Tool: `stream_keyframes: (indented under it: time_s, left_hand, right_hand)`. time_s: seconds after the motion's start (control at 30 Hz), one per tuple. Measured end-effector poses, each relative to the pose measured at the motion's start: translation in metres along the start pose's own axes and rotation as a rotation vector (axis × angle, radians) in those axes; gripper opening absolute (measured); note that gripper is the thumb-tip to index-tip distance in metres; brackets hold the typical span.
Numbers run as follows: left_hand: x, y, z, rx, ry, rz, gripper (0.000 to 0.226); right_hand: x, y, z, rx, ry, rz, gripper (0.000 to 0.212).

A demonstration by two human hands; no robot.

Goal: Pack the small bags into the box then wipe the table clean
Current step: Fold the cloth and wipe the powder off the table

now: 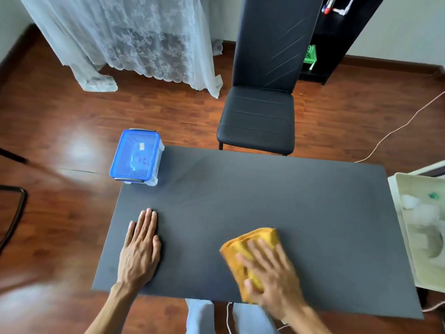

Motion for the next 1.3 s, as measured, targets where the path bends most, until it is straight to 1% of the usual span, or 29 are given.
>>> stream_keyframes:
  time_s: [0.03,0.1,0.17,0.2,0.23,0.27,0.33,0.4,0.43,0.47,0.5,0.57,0.63,0.67,0.7,0.73,0.77,0.8,0.87,0.93,1.0,1.07,1.13,1.17,1.23,1.3]
  left_hand:
    - [0.003,0.001,0.000,0.004,0.003,-0.008,0.059]
    - [0.005,0.000,-0.001,0.002,0.008,-0.025,0.060]
    - [0.007,-0.002,-0.003,-0.004,0.014,-0.028,0.060]
    - [0.009,-0.002,-0.004,-0.005,0.017,-0.030,0.060]
    - [0.009,-0.002,-0.004,-0.007,0.021,-0.033,0.060]
    - [0.011,-0.001,-0.005,-0.013,0.024,-0.039,0.060]
    - [0.014,-0.002,-0.006,-0.017,0.041,-0.048,0.060]
    - [0.017,0.000,-0.007,-0.002,0.061,-0.063,0.059]
    - [0.019,0.001,-0.007,0.002,0.067,-0.073,0.059]
    - [0.020,0.002,-0.006,0.000,0.072,-0.079,0.058]
    - [0.021,0.001,-0.006,-0.006,0.076,-0.077,0.059]
    - [0.019,0.001,-0.005,-0.008,0.070,-0.064,0.059]
    - [0.017,0.002,-0.007,-0.005,0.055,-0.056,0.060]
    - [0.017,0.002,-0.008,-0.005,0.054,-0.055,0.060]
    - [0.018,0.001,-0.009,-0.008,0.056,-0.055,0.060]
    - [0.019,0.001,-0.011,-0.011,0.055,-0.059,0.060]
    - [0.021,0.002,-0.013,-0.012,0.049,-0.066,0.060]
    - [0.022,0.002,-0.015,-0.013,0.046,-0.074,0.059]
    - [0.025,0.001,-0.016,-0.019,0.055,-0.082,0.059]
    - [0.026,0.002,-0.016,-0.019,0.061,-0.084,0.059]
    - [0.025,0.002,-0.015,-0.014,0.063,-0.079,0.059]
    - [0.023,0.003,-0.012,0.005,0.063,-0.080,0.060]
    - [0.018,0.005,-0.008,0.006,0.089,-0.067,0.062]
    - [0.014,0.006,-0.005,-0.005,0.131,-0.048,0.063]
    - [0.002,0.003,0.003,-0.039,0.237,-0.018,0.062]
    - [-0.017,-0.006,0.012,-0.064,0.307,-0.057,0.059]
  right_hand:
    - [-0.026,-0.004,0.009,-0.032,0.030,-0.112,0.071]
    - [-0.062,-0.036,0.028,-0.088,0.027,-0.416,0.066]
    - [-0.059,-0.089,0.039,-0.180,0.018,-0.672,0.070]
    - [-0.043,-0.115,0.040,-0.200,-0.006,-0.735,0.072]
    - [-0.021,-0.137,0.039,-0.197,-0.030,-0.733,0.072]
    - [0.007,-0.153,0.032,-0.191,-0.054,-0.674,0.072]
    - [0.070,-0.156,0.008,-0.194,-0.047,-0.448,0.074]
    - [0.131,-0.115,-0.021,-0.116,-0.051,-0.151,0.079]
    - [0.146,-0.086,-0.029,-0.071,-0.048,-0.042,0.082]
    - [0.142,-0.060,-0.032,-0.040,-0.044,0.014,0.084]
    - [0.125,-0.038,-0.031,-0.017,-0.045,0.014,0.085]
    - [0.076,-0.013,-0.017,-0.028,0.000,-0.126,0.079]
    - [0.033,-0.022,0.003,-0.085,0.010,-0.419,0.071]
    - [0.025,-0.040,0.011,-0.115,-0.009,-0.591,0.071]
    - [0.027,-0.064,0.016,-0.162,-0.034,-0.736,0.073]
    - [0.038,-0.091,0.017,-0.191,-0.071,-0.815,0.074]
    - [0.054,-0.114,0.014,-0.181,-0.105,-0.814,0.074]
    - [0.071,-0.132,0.009,-0.166,-0.114,-0.743,0.075]
    - [0.105,-0.141,-0.004,-0.156,-0.062,-0.527,0.072]
    - [0.129,-0.118,-0.016,-0.127,-0.046,-0.398,0.070]
    - [0.138,-0.088,-0.023,-0.102,-0.079,-0.333,0.071]
    - [0.139,-0.066,-0.025,-0.051,-0.116,-0.291,0.071]
    - [0.133,-0.057,-0.019,-0.019,-0.223,-0.254,0.068]
    - [0.129,-0.055,-0.013,-0.035,-0.294,-0.248,0.064]
    - [0.116,-0.054,0.005,-0.147,-0.383,-0.292,0.056]
    - [0.099,-0.062,0.021,-0.239,-0.357,-0.374,0.050]
Point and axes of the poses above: each hand's wrist, its own y-axis away from the middle knuckle, its own z-axis out of the back of the hand, x = y × z, the point moved 1 cm from there along -y, towards the middle knuckle, and after that the axes turned 4 degrees about -z, right-handed, at the moved point
